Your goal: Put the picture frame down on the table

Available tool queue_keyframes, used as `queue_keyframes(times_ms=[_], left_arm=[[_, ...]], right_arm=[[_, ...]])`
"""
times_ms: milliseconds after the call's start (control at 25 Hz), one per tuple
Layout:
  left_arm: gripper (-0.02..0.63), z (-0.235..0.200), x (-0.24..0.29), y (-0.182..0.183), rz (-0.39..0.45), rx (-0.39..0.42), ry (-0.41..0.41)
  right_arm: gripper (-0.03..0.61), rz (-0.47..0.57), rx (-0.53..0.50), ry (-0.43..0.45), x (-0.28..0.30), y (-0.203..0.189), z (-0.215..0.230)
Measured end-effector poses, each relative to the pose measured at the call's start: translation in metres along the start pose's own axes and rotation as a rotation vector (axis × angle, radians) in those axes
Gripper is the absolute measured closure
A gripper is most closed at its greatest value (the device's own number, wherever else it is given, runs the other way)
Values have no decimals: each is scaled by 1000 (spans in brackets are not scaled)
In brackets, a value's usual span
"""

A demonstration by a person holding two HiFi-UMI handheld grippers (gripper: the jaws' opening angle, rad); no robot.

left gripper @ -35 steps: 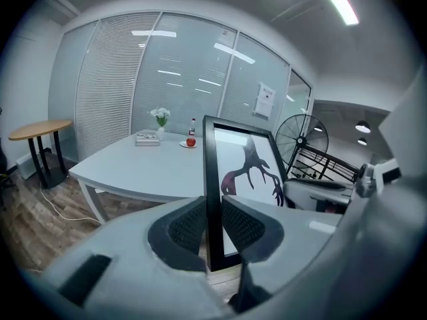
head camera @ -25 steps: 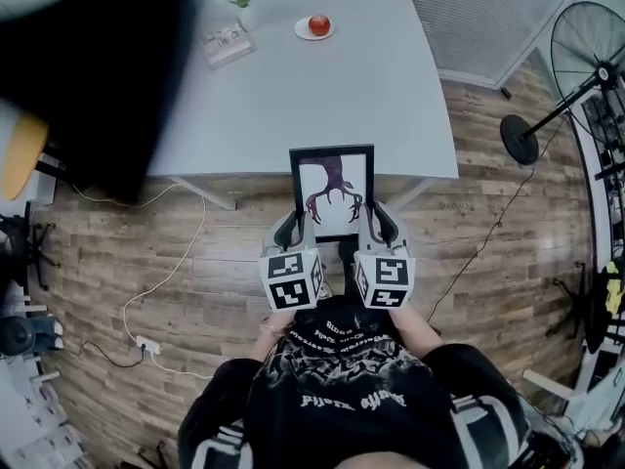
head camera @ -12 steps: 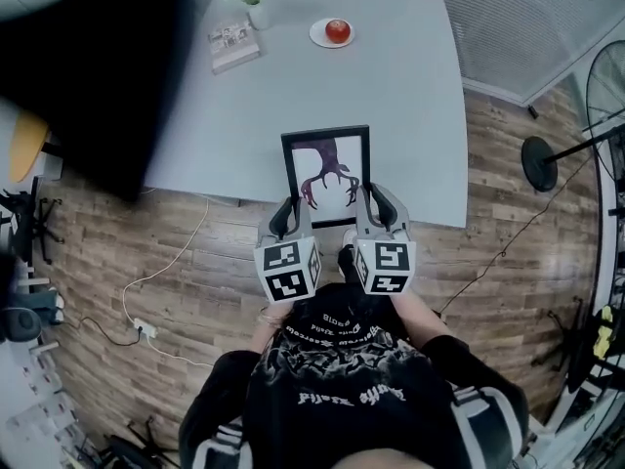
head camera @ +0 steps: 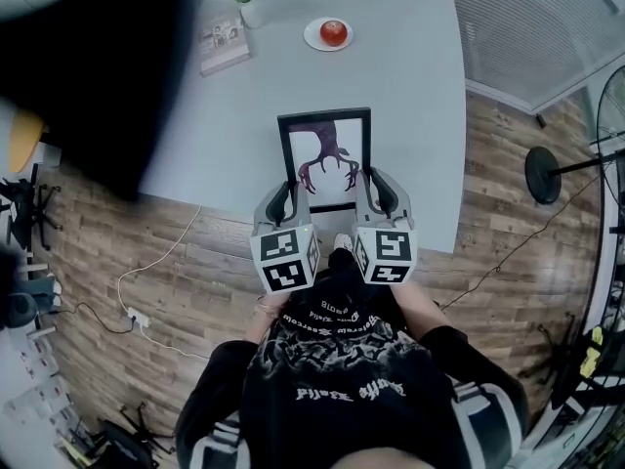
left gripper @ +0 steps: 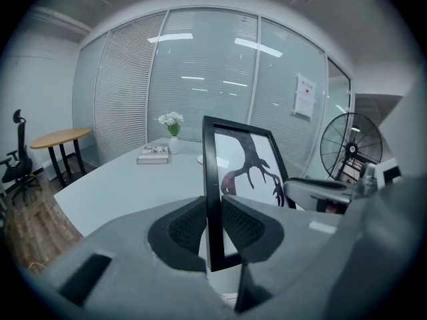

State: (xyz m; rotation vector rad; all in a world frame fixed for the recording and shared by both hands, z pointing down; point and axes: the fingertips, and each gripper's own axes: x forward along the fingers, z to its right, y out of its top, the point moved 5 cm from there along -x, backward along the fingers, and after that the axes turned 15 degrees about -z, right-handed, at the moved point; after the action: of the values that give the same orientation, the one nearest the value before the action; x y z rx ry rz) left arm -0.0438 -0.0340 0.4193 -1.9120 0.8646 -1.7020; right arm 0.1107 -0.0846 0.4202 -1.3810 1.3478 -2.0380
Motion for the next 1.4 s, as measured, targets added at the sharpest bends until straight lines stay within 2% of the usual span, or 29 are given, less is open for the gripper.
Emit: queue_keyframes(times_ms=[400, 1120, 1400], left_arm=[[531, -6, 23, 19, -15, -2, -9], [531, -88, 79, 73, -91, 55, -76], [531, -106, 107, 79, -156, 33, -102]], right_arm=[[512, -19, 2, -7, 26, 13, 9], [512, -78, 74, -75, 113, 48, -31], [513, -133, 80, -91, 143, 49, -34]])
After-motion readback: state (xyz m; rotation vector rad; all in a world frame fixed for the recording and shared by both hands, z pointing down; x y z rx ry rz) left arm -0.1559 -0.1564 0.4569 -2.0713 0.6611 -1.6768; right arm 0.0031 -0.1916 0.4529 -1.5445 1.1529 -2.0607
